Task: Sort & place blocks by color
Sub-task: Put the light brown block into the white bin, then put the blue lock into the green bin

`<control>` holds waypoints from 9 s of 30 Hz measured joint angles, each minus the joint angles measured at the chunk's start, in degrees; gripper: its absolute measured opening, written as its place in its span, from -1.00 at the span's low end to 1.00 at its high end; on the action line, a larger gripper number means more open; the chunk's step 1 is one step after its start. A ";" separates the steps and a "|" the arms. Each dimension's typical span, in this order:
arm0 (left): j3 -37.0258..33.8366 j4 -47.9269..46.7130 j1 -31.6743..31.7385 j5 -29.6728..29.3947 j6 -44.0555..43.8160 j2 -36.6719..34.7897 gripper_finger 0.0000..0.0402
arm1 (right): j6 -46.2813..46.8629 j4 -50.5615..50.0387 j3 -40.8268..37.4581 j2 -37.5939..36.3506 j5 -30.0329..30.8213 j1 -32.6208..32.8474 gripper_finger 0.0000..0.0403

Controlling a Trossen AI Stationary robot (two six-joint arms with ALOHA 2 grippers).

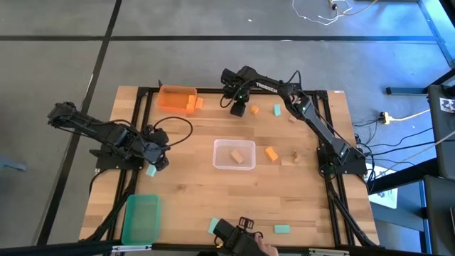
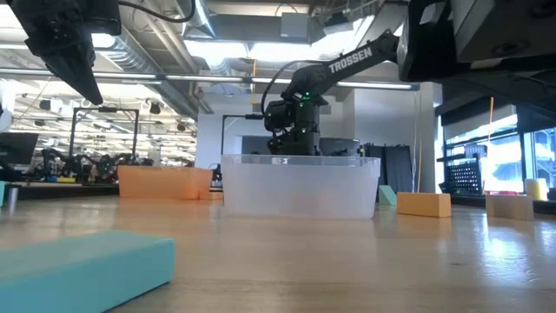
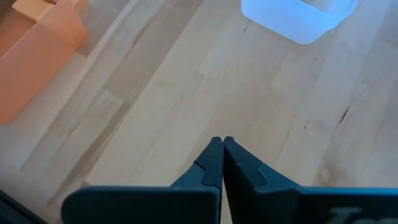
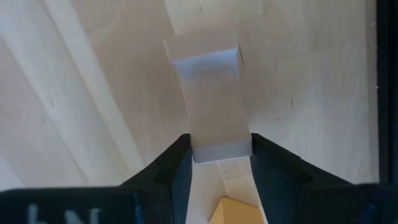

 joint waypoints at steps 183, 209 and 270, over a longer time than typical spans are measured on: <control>-0.07 -3.32 -11.56 16.09 -42.00 12.83 -1.00 | 14.86 37.98 -55.65 -58.02 -5.51 35.56 0.23; -3.77 -4.61 -11.47 18.17 -55.51 12.83 -0.46 | 14.82 37.97 -55.58 -58.00 -5.50 35.56 0.23; -6.25 -1.08 -11.50 16.73 -53.42 18.37 0.01 | 14.81 38.14 -55.54 -57.98 -5.51 35.56 0.23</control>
